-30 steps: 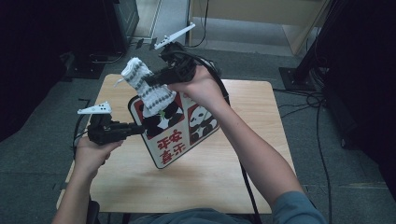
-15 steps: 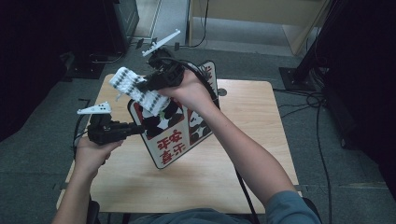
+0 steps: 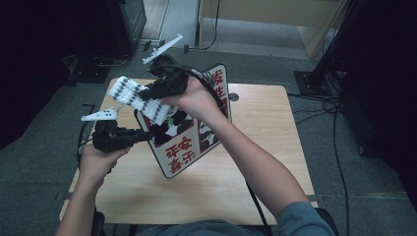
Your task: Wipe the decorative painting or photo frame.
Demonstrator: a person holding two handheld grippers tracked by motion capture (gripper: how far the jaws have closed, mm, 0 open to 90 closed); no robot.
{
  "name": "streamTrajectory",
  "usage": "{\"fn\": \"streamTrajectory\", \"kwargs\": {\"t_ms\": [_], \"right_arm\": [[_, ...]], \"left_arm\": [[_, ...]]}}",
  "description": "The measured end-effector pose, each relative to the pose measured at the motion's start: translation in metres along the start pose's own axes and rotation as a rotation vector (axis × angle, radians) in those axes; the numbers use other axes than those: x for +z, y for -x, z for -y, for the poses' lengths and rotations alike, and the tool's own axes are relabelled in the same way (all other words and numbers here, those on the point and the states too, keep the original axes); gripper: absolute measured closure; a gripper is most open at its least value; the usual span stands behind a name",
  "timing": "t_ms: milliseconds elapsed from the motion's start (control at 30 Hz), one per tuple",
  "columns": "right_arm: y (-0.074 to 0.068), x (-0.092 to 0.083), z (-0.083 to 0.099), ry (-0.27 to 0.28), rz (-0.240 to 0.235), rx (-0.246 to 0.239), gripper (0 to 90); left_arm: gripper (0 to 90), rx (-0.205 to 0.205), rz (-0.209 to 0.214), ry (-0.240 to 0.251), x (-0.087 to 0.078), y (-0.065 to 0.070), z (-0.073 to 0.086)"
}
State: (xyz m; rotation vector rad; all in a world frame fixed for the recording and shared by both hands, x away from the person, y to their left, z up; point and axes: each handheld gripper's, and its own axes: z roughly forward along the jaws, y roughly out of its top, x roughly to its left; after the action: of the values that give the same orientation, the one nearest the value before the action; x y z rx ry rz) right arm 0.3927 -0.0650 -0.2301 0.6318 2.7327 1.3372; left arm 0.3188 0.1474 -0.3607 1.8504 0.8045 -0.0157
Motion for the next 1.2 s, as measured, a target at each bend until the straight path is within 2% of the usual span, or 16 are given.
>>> {"fn": "streamTrajectory", "kwargs": {"t_ms": [233,733,967,1200], "right_arm": [[0.002,0.0,0.003,0.009,0.0,-0.012,75.7],[0.023,-0.008,0.017,0.076,-0.027,0.039,74.4],[0.027,-0.01,0.019,0.086,-0.016,0.025,73.6],[0.03,-0.013,0.023,0.102,-0.014,0.039,73.2]], "left_arm": [[77.8,0.0,0.0,-0.002,0.0,0.0,0.0],[77.7,-0.009,0.004,-0.002,0.0,0.0,0.001],[77.7,-0.008,0.007,-0.005,-0.001,0.0,0.001],[77.6,-0.006,0.011,-0.005,-0.001,0.0,0.001]]}}
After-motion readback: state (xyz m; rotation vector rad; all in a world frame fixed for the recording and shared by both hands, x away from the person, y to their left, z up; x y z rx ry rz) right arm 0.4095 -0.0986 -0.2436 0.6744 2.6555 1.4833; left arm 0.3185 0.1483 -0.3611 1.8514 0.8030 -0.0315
